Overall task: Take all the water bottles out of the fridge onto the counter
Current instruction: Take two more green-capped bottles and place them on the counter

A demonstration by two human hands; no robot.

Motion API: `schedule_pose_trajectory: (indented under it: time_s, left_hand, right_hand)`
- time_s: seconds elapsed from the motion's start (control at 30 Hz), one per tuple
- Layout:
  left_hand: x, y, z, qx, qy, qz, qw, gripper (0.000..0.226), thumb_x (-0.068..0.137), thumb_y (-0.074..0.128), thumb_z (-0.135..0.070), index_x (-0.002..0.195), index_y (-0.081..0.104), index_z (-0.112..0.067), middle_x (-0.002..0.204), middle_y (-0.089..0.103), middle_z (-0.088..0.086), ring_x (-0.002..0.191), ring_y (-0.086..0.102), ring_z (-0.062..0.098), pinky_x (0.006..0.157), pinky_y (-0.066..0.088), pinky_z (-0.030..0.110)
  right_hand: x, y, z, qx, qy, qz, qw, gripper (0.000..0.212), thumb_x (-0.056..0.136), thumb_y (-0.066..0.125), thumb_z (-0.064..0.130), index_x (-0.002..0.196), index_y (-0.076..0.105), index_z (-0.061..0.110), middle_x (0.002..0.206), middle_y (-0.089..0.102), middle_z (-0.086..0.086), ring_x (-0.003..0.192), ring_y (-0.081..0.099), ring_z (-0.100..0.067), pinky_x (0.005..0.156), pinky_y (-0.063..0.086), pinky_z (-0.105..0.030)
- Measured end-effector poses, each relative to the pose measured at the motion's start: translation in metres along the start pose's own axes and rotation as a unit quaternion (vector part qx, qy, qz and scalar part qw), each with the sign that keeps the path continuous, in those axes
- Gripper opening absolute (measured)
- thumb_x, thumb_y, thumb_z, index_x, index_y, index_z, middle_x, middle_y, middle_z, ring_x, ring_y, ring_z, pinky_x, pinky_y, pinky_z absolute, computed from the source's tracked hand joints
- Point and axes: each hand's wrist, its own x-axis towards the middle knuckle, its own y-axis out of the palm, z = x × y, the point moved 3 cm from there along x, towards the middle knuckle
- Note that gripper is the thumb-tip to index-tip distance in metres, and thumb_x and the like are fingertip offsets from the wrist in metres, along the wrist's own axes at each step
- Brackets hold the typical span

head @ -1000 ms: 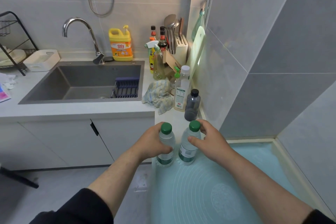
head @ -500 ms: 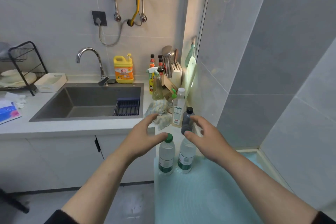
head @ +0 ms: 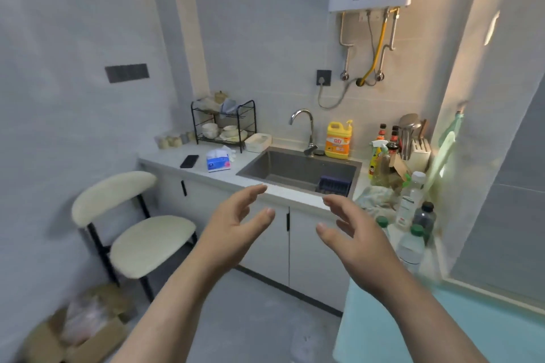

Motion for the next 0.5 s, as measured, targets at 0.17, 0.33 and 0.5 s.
schedule_pose_trajectory:
  time_s: [0.17,0.33,0.5]
  left_hand:
    - [-0.106,-0.08,-0.003,0.039,-0.034,-0.11,0.993,0.058,0.066,0.06,-0.065,0.123,0.047,-0.06,0.147,0.048,-0.016,0.136,0.044,0.01,0.111,0.04,0.042]
    - [-0.204,-0.157,-0.014,0.059,-0.061,-0.213,0.973,0.057,0.063,0.058,-0.065,0.119,0.048,-0.059,0.138,0.051,-0.023,0.124,0.049,0.004,0.101,0.042,0.028]
    - [-0.306,-0.232,-0.026,0.076,-0.098,-0.314,0.941,0.056,0.061,0.057,-0.068,0.115,0.046,-0.06,0.138,0.044,-0.025,0.13,0.04,0.004,0.105,0.037,0.03]
  right_hand:
    - [-0.04,0.062,0.066,0.041,-0.067,0.097,0.992,0.057,0.079,0.057,0.055,0.134,0.042,0.047,0.132,0.043,0.026,0.121,0.043,-0.006,0.096,0.038,-0.029]
    - [-0.073,0.135,0.137,0.101,-0.133,0.184,0.969,0.047,0.09,0.065,0.037,0.133,0.046,0.042,0.136,0.048,0.021,0.124,0.047,-0.006,0.096,0.037,-0.023]
    - [-0.117,0.211,0.215,0.156,-0.198,0.277,0.927,0.04,0.076,0.061,0.046,0.115,0.051,0.051,0.127,0.057,0.022,0.118,0.051,0.011,0.095,0.04,-0.01]
